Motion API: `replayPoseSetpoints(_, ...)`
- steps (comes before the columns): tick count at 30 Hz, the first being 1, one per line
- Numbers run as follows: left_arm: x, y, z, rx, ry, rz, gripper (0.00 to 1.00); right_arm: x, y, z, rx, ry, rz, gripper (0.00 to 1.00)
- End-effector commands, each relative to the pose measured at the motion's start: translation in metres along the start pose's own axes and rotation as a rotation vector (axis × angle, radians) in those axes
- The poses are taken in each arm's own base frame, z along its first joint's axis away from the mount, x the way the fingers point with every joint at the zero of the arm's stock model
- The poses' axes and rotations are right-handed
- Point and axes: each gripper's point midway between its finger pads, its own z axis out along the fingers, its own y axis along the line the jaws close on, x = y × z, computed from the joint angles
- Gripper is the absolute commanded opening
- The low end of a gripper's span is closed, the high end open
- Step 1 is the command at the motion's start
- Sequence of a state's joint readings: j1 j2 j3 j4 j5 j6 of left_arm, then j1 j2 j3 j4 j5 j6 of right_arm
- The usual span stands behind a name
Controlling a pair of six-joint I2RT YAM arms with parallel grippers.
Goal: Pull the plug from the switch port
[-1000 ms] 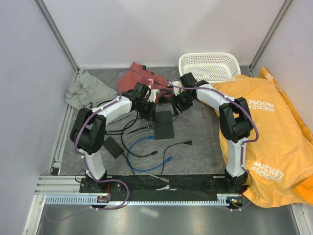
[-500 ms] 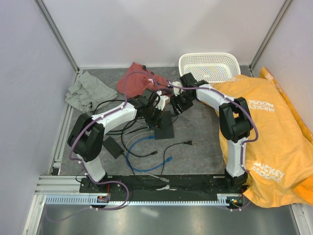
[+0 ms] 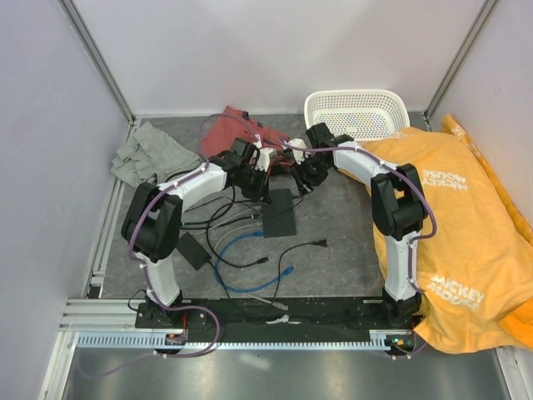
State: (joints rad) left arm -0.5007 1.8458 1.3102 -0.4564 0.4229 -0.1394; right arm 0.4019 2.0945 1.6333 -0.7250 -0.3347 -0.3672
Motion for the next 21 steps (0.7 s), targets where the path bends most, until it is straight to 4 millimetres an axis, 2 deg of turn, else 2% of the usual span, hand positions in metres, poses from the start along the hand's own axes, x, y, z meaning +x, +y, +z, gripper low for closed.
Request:
replayPoseSetpoints(1, -0.007, -0.018, 0.013, 0.107, 0.003, -0.032, 0.02, -0.017, -0.003, 0.001, -0.018, -0.052, -0.114, 0.57)
replayPoseSetpoints(4, -0.002, -0.016, 0.021, 0.117, 0.025, -0.047, 0.02, -0.020, -0.007, 0.001, -0.010, -0.064, -0.163, 0.54)
replayPoseSetpoints(10, 0.011, -0.009, 0.035, 0.131, 0.071, -0.063, 0.02, -0.017, 0.006, -0.008, -0.047, -0.115, -0.252, 0.54)
replayPoseSetpoints(13, 0.014, -0.013, 0.038, 0.170, 0.084, -0.056, 0.02, -0.015, 0.012, -0.009, -0.070, -0.134, -0.313, 0.54)
replayPoseSetpoints(18, 0.011, -0.042, 0.019, 0.417, 0.075, -0.026, 0.02, -0.018, 0.013, -0.018, -0.057, -0.181, -0.424, 0.53)
replayPoseSetpoints(21, 0.009, -0.040, 0.006, 0.476, 0.059, -0.047, 0.02, -0.022, 0.011, -0.022, -0.036, -0.209, -0.453, 0.53)
